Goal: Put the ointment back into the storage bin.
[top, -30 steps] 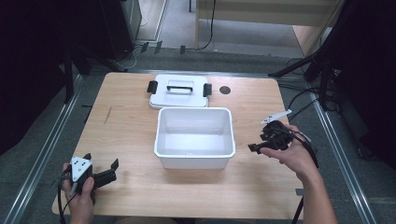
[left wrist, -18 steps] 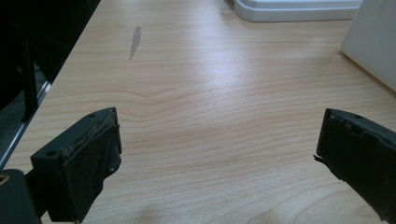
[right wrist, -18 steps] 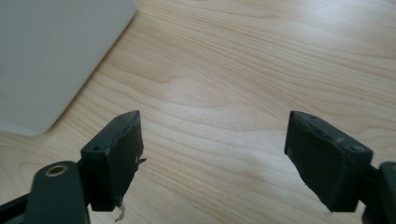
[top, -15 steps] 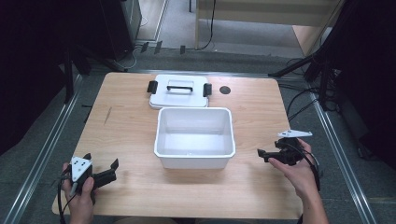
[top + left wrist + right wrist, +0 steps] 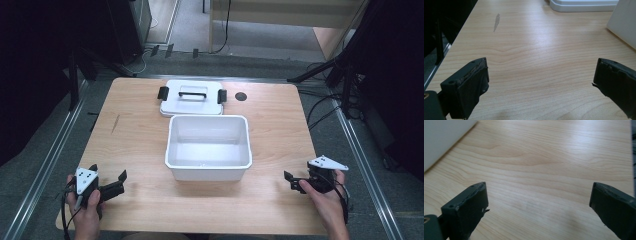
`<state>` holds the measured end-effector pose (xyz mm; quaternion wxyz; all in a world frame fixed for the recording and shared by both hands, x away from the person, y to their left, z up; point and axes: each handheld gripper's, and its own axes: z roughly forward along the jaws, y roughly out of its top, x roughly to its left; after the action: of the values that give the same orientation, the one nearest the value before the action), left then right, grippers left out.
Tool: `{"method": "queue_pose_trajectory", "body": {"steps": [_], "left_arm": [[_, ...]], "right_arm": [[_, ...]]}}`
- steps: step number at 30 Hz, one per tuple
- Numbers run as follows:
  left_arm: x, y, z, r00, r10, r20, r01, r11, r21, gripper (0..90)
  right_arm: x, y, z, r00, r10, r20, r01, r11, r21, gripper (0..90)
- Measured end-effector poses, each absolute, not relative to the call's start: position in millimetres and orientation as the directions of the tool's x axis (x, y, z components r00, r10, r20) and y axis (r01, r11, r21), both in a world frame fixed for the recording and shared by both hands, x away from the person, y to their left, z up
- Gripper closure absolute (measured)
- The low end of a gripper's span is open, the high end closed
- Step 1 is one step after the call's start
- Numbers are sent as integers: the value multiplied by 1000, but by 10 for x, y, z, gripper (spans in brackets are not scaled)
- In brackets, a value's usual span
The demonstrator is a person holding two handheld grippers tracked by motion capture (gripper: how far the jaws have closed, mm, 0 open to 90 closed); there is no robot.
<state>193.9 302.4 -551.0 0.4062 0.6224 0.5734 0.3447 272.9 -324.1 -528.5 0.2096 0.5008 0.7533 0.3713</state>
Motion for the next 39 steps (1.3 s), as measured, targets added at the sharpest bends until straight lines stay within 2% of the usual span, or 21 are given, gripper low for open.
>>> {"method": "queue_pose_trajectory", "body": {"steps": [13,22,29,39], "left_arm": [[1943,3036,-5509,107,993,-47,438,-5,899,6],[1965,3055,-5511,105,992,-66,456,11,890,6],[1975,3067,-5513,108,990,-90,472,28,881,6],[1982,3072,-5515,105,989,-100,480,38,876,6]], "right_arm": [[2404,-3483,-5403,-357,932,56,509,144,849,0],[2305,-3644,-5454,-347,931,118,447,53,893,0],[2301,-3623,-5455,-334,937,103,444,60,894,8],[2313,-3629,-5456,-341,932,124,457,49,888,69]]}}
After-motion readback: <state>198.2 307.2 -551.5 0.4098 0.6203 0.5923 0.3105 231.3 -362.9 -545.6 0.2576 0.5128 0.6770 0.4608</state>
